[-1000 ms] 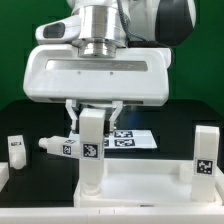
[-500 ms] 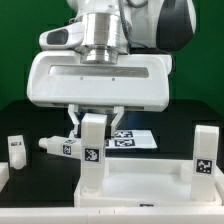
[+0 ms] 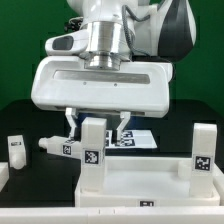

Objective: Assemble desk

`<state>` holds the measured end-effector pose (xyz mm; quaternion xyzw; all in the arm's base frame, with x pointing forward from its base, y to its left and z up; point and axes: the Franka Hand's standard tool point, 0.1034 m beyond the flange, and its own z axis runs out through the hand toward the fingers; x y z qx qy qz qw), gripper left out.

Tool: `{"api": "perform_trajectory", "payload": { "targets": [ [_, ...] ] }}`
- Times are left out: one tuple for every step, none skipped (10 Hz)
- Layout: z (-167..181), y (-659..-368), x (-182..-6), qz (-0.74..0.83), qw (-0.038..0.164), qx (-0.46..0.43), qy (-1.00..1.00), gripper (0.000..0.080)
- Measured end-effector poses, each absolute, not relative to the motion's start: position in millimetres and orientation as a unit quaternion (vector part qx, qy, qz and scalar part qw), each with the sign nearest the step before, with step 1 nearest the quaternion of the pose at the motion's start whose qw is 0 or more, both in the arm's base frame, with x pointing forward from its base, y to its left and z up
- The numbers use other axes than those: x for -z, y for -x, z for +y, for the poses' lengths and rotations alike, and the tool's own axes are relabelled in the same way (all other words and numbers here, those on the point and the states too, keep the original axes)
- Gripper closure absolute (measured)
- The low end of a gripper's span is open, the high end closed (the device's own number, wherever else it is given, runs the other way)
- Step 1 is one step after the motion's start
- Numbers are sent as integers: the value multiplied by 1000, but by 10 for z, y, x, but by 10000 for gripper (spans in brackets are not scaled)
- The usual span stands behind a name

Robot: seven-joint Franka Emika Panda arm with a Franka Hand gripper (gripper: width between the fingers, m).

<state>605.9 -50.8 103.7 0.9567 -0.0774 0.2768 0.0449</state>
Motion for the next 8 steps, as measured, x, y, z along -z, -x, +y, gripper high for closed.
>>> {"api": "perform_trajectory", "payload": {
  "targets": [
    [-508, -6059, -1037, -77, 45, -277, -957, 252],
    [-503, -6058, -1032, -77, 44, -274, -957, 171],
    [-480, -6053, -1018, -78, 36, -258, -962, 156],
    [-519, -6072, -1090, -86, 22, -236, -968, 156],
    [-525, -6068, -1137, -97, 10, -220, -971, 151],
    [-412, -6030, -1092, -108, -18, -160, -981, 151],
    [-408, -6065, -1099, -108, -27, -139, -984, 150],
    [-425, -6002, -1060, -113, -41, -95, -988, 150]
  ]
}}
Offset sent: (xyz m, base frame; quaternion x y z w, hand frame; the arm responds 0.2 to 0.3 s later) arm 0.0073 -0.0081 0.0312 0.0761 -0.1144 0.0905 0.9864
